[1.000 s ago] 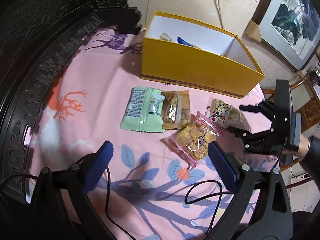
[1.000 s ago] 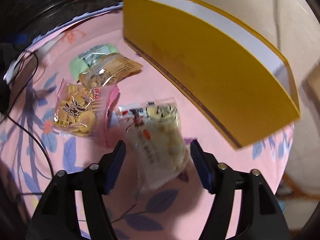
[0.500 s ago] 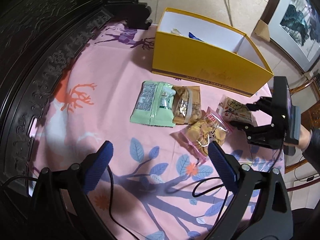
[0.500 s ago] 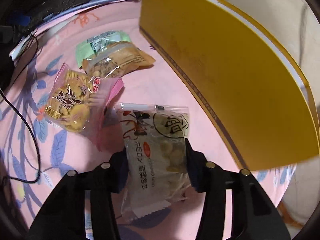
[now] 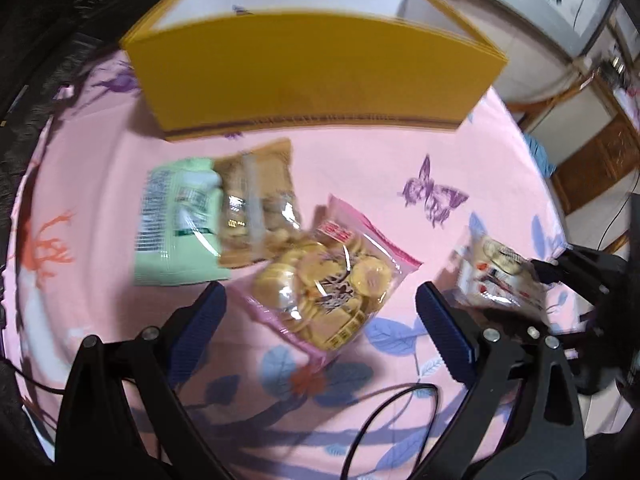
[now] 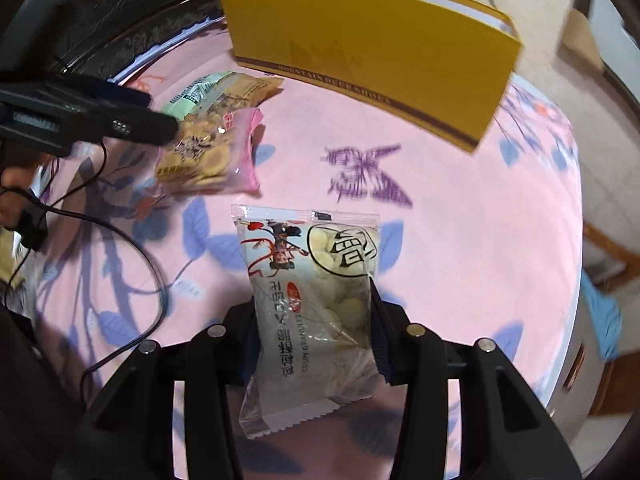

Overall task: Organize snacks
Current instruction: 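Grasp the white candy bag with the right tool while the left tool grasps the pink biscuit packet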

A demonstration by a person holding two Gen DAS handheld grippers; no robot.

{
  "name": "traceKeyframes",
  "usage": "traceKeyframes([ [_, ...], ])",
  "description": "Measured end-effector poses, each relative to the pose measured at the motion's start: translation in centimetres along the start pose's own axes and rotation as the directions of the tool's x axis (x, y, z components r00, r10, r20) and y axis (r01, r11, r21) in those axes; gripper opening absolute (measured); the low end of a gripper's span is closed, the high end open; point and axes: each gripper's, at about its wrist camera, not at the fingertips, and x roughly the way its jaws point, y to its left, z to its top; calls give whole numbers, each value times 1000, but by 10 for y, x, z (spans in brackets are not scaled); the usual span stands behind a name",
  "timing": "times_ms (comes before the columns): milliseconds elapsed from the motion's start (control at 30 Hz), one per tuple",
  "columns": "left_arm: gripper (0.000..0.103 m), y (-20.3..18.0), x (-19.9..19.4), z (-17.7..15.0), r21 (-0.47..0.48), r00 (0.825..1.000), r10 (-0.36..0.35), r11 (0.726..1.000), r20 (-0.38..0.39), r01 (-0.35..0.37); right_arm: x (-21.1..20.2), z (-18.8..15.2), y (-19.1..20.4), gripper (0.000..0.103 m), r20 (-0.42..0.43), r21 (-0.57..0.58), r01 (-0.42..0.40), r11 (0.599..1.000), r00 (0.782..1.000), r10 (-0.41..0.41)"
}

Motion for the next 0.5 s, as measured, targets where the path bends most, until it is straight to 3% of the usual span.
traceKeyframes([
  [167, 97, -5, 25, 1, -11, 998, 15, 1000, -61, -16, -4, -9, 5, 46, 10, 83, -13, 996, 1000, 12],
  [400, 99, -9, 47, 1, 60, 995, 75, 996, -69, -71, -1, -5, 5, 46, 19, 149, -31, 988, 999, 29],
  [467, 93, -9, 45, 2, 62, 997, 67, 996, -48, -64, -1, -3, 6, 46, 20, 147, -29, 989, 999, 26],
  [500, 82, -9, 44, 1, 64, 997, 67, 996, -35, -64, -1, -3, 6, 46, 22, 145, -27, 989, 999, 24],
])
